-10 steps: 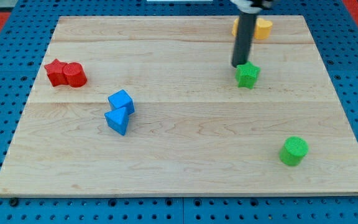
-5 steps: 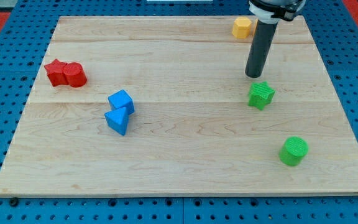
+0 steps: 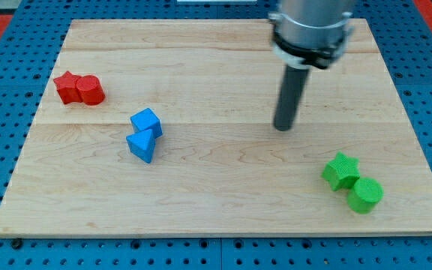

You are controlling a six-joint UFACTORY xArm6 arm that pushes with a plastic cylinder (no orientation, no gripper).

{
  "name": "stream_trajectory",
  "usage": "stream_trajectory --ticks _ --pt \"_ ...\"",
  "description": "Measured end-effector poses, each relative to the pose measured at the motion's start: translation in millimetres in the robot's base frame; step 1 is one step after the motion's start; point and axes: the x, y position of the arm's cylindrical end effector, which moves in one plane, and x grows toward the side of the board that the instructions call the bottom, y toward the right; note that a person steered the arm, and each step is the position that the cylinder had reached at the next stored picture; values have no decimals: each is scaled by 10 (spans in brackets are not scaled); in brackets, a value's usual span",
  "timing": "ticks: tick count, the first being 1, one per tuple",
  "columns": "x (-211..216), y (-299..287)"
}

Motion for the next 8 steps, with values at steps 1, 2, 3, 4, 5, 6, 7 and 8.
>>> stream_trajectory --ticks 1,2,3,4,5,6,7,8 --pt "0 -828" --pt "-34 -1564" --pt "-114 -1795" --pt "75 -2324" --pt "449 -2645" --pt "573 -2387" --pt "556 -2056" --pt "707 -1597"
